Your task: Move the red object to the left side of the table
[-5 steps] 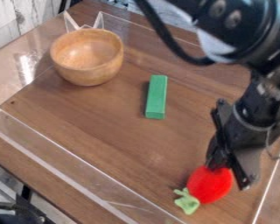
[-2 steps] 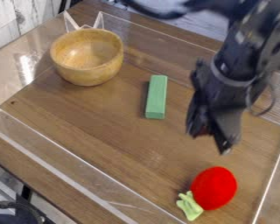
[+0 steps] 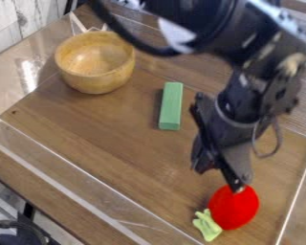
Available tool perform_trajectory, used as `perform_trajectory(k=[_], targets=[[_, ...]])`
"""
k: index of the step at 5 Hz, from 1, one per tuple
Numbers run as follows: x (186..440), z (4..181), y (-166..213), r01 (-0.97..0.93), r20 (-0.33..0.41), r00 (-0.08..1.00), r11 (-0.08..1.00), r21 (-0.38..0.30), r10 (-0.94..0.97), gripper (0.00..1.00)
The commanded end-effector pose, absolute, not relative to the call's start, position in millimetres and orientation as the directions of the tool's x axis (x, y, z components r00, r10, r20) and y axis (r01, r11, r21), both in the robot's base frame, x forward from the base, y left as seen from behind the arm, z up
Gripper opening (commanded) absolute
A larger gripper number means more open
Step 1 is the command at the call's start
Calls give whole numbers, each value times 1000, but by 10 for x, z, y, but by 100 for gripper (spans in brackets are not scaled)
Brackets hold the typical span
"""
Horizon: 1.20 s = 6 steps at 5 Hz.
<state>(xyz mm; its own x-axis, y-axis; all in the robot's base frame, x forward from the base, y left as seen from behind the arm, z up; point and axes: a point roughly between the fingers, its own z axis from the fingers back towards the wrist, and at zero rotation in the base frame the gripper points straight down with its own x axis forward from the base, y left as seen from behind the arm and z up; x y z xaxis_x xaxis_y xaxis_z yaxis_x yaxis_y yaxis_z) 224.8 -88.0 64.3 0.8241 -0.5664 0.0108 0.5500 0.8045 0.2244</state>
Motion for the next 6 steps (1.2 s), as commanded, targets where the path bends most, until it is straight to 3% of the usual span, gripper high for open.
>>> perform_trajectory(k=[1, 3, 5, 6], targets=[[2233, 756, -851, 523, 45, 836, 820, 233, -546, 0], [2158, 961, -684, 490, 63, 854, 840, 231, -516, 0], [2131, 988, -583, 536, 91, 818, 811, 236, -567, 0], [2206, 1160, -544, 543, 97, 811, 803, 245, -577, 0]])
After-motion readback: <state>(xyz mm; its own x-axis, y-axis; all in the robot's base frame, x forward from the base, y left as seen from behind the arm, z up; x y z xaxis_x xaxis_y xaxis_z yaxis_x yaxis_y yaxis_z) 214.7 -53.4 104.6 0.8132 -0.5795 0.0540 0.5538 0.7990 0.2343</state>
